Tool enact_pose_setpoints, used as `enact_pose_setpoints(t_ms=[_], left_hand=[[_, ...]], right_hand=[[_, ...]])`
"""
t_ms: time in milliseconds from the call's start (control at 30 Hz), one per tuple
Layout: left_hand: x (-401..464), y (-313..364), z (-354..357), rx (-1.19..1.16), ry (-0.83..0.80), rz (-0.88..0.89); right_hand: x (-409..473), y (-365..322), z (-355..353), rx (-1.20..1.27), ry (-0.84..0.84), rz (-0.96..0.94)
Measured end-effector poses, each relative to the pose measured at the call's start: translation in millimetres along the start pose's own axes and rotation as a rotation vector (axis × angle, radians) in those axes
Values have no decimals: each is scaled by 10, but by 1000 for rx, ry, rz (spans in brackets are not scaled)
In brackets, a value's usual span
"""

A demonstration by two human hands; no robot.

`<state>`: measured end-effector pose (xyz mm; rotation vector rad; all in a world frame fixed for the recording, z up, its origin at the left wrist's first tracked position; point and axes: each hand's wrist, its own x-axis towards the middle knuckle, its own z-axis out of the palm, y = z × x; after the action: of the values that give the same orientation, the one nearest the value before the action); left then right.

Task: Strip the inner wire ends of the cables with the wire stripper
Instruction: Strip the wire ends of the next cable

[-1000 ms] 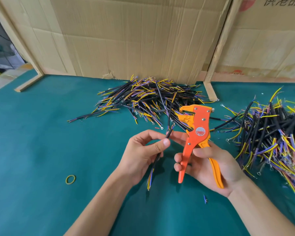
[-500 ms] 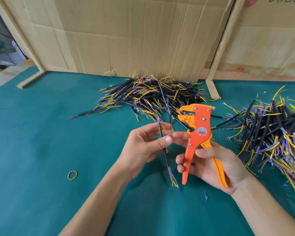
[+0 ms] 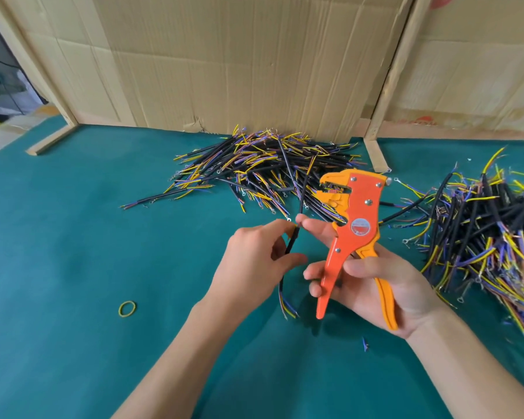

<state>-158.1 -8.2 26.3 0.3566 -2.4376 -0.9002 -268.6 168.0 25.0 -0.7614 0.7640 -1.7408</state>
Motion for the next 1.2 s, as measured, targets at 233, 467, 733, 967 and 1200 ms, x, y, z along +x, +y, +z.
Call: enact_pose_setpoints(t_ms=[233,467,733,967,1200], left_hand=[[-18,-13,-1,16,-112,-18],[-9,14,45,-150,-8,-61],[-24,66,98,-455,5,-168],[-31,26,89,-80,279,45],[-61,14,87,142,474,195]], right_hand=[[-2,34,-32,-44,126,-3],[15,37,-27,-4,205,-1],[6,12,-15,-20,207,-6],[-18,-22,-14,3,325,67],[-27,-1,116,-17,306,241]])
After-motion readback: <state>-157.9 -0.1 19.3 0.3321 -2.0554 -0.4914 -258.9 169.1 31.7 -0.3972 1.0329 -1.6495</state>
